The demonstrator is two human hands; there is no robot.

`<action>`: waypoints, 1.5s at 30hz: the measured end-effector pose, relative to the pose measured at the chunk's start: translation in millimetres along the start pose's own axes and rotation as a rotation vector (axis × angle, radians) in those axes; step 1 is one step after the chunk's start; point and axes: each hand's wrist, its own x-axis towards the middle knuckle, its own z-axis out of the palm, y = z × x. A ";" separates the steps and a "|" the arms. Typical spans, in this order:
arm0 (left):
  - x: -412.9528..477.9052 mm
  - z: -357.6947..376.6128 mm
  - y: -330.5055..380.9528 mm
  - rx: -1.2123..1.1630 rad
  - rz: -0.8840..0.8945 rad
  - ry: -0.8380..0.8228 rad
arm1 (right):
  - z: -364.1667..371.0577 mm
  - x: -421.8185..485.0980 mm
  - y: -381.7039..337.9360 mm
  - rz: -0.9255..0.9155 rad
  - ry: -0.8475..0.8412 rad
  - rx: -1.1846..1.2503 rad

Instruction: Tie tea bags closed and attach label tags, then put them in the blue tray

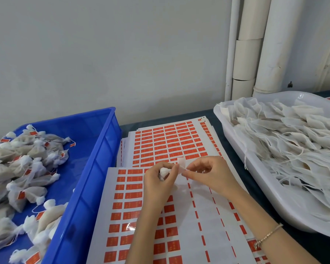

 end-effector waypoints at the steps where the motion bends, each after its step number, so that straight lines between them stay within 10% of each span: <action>1: 0.1 -0.1 0.0 0.004 -0.006 0.004 | -0.4 -0.2 -0.1 -0.003 -0.004 0.009; 24: -4.3 -2.1 6.6 -0.045 0.033 -0.196 | 0.4 0.2 -0.9 -0.102 0.122 -0.003; 45: 3.5 -1.0 4.0 -0.151 -0.360 -0.046 | 4.8 -5.8 -0.4 -0.420 0.162 -0.173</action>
